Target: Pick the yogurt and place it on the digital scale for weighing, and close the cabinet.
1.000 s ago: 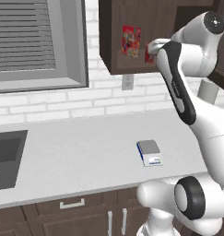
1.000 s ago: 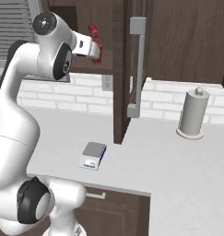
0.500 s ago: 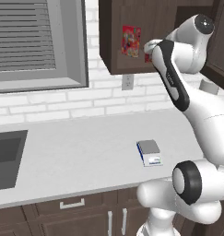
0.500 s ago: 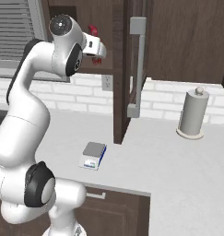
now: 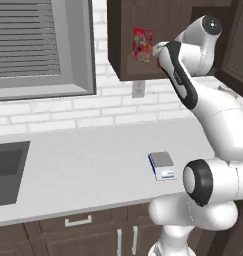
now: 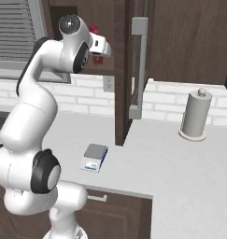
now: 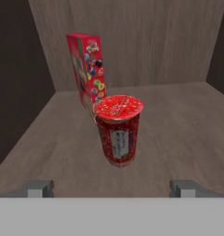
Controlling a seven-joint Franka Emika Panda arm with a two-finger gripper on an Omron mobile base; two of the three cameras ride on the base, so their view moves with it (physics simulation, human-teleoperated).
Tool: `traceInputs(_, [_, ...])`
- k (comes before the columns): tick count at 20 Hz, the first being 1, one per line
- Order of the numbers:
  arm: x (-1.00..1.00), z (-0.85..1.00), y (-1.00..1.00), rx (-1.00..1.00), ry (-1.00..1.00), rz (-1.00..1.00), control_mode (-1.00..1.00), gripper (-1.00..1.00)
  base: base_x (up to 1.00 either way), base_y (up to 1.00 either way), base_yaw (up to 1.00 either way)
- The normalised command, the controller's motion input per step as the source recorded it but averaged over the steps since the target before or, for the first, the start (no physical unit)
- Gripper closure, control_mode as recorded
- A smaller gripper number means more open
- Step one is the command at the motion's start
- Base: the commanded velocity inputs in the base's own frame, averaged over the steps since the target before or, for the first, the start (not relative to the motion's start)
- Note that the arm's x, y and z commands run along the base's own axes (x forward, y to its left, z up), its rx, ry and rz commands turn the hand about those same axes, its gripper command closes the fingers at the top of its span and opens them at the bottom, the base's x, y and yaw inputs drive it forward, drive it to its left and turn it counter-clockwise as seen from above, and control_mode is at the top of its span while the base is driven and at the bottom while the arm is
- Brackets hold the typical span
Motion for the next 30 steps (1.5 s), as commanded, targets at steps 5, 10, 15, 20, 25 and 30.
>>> traceInputs(5, [0.36, -0.06, -0.01, 0.00, 0.00, 0.00, -1.00, -1.00, 0.00, 0.00, 0.00])
traceInputs(10, [0.30, -0.05, -0.03, 0.00, 0.00, 0.00, -1.00, -1.00, 0.00, 0.00, 0.00])
traceInputs(15, [0.24, -0.10, 0.00, 0.00, 0.00, 0.00, -1.00, -1.00, 0.00, 0.00, 0.00])
traceInputs(20, [0.24, -0.13, 0.00, 0.00, 0.00, 0.00, -1.00, -1.00, 0.00, 0.00, 0.00])
traceInputs(25, [0.25, -0.06, 0.00, 0.00, 0.00, 0.00, -1.00, -1.00, 0.00, 0.00, 0.00])
traceInputs(30, [0.22, -0.04, 0.00, 0.00, 0.00, 0.00, -1.00, -1.00, 0.00, 0.00, 0.00])
